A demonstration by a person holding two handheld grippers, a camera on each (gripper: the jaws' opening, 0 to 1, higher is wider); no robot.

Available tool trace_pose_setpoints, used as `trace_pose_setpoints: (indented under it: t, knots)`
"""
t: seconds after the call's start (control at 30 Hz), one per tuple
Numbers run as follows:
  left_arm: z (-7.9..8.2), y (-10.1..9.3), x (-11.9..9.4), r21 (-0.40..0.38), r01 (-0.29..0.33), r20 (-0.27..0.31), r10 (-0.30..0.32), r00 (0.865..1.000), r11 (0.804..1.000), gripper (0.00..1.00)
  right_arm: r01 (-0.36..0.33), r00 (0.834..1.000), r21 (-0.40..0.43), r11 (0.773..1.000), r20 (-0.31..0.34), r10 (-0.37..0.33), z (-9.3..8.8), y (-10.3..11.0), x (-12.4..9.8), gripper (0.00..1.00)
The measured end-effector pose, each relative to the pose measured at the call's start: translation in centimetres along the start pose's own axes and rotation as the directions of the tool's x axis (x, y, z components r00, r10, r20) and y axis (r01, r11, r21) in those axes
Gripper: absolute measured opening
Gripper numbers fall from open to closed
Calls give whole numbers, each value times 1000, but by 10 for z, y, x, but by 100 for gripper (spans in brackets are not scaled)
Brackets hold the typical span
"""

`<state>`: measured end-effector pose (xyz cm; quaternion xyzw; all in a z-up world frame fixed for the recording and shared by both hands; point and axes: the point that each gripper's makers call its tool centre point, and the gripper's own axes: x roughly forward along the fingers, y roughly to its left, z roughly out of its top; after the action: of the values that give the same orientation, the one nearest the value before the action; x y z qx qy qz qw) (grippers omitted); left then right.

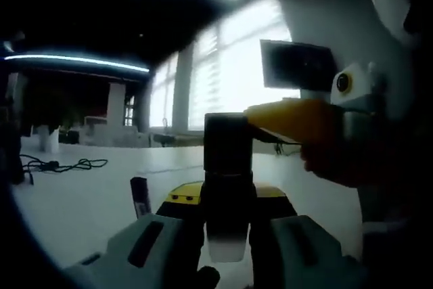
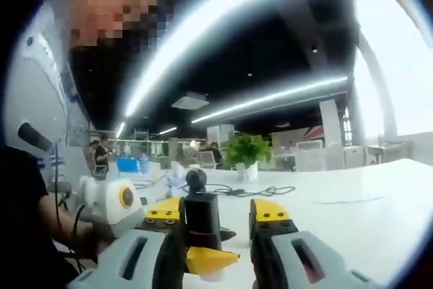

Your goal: Pick up cosmetic bottle twist off cap place on table pick up cap screw tight cap place on table

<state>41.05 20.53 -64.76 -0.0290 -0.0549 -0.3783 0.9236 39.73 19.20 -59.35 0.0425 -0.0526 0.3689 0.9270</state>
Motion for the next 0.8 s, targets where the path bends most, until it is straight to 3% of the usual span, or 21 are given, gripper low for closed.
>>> trace_pose_setpoints:
  t: [0.2,0.3,0.37,0.43,0.5,0.63,0.7,0.73,0.8]
  knots:
    - [-7,3,4,64,-4,-33,6,999,998,14,-33,999,21,999,5,32,5,-9,-4,30]
    - [-7,0,5,85,18,-36,-15,999,996,14,-145,989,49,988,8,145,8,-2,-9,30]
    - [-7,-4,5,79,42,-38,-39,999,996,14,-236,971,95,967,-5,238,7,3,-13,30]
    - [-7,-9,5,75,73,-40,-70,997,995,14,-313,948,85,946,-27,316,4,7,-17,30]
    - [-5,-14,4,62,103,-34,-101,994,993,14,-367,928,57,928,-40,370,4,10,-19,31]
    - [-4,-25,2,53,178,-34,-176,984,983,14,-465,880,108,879,-58,472,1,16,-21,32]
    - [-4,-33,0,-8,233,-32,-233,972,972,14,-519,848,103,849,-64,526,-1,17,-20,32]
    - [-3,-35,0,-18,251,-29,-252,967,968,14,-523,845,107,846,-68,531,-2,17,-18,32]
    - [-5,-41,-2,-26,299,-32,-300,953,954,14,-589,799,96,803,-82,596,-5,24,-18,32]
